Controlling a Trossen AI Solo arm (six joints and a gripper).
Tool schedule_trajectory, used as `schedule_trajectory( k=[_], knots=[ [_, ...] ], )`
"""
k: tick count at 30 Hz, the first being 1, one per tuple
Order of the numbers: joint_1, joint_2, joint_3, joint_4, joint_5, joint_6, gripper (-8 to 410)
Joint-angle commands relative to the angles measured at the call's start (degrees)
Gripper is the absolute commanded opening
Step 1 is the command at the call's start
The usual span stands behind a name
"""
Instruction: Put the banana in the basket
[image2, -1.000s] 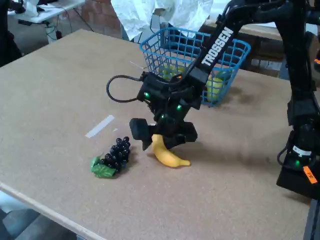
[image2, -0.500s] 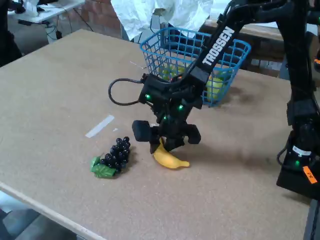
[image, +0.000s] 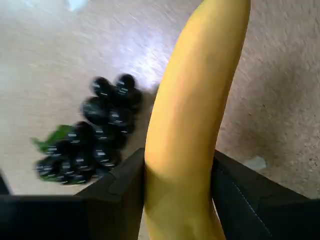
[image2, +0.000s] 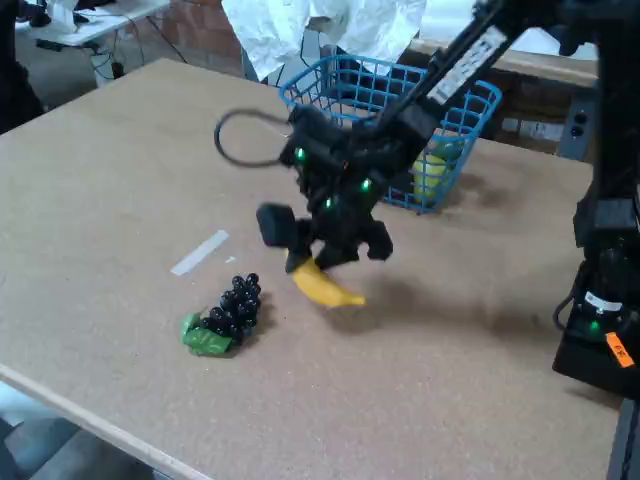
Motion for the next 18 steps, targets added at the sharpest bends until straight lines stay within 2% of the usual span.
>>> schedule_trajectory(
  k=[1,4,7,14,18],
  knots=[
    [0.0,-13.2,0.4,-1.5,0.9,-4.2,3],
    [0.0,-17.8,2.4,-3.4,1.1,-7.6,3],
    [0.0,-21.4,6.2,-6.7,2.6,-13.8,3],
    [0.0,-24.1,20.8,-22.7,11.5,-31.4,3],
    [0.0,-24.1,27.8,-27.7,14.3,-40.8,3]
  ],
)
